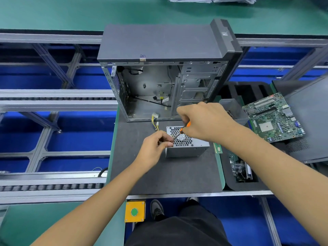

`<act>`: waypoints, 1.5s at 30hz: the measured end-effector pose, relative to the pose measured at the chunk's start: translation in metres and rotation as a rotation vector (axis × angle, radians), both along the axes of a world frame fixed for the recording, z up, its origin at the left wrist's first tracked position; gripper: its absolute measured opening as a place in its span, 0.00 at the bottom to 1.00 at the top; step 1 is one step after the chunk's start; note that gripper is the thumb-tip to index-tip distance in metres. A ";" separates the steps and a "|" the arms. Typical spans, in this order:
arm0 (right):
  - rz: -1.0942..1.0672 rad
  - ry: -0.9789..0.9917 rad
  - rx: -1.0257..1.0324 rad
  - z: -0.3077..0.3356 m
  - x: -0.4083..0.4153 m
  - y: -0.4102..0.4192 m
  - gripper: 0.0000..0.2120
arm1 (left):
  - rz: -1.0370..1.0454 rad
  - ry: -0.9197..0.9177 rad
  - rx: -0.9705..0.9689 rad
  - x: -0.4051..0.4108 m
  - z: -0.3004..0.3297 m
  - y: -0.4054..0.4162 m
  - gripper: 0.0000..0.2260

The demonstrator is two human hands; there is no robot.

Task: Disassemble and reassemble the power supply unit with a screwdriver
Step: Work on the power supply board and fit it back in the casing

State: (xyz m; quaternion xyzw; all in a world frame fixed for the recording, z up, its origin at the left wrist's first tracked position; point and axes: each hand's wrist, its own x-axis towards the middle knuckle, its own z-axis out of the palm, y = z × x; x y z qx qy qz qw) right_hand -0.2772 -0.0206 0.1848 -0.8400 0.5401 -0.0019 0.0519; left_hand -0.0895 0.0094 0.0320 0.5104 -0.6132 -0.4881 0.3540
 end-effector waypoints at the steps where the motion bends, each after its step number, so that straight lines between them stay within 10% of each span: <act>1: 0.048 0.028 -0.017 0.001 0.003 0.001 0.14 | -0.003 -0.047 -0.027 -0.001 0.002 0.000 0.12; 13: 0.199 0.058 -0.029 -0.019 0.004 -0.002 0.10 | 0.003 -0.500 0.009 -0.008 0.003 -0.003 0.07; 45: 0.461 0.123 0.011 -0.007 0.014 -0.016 0.18 | 0.100 -0.089 -0.121 -0.017 -0.006 0.009 0.05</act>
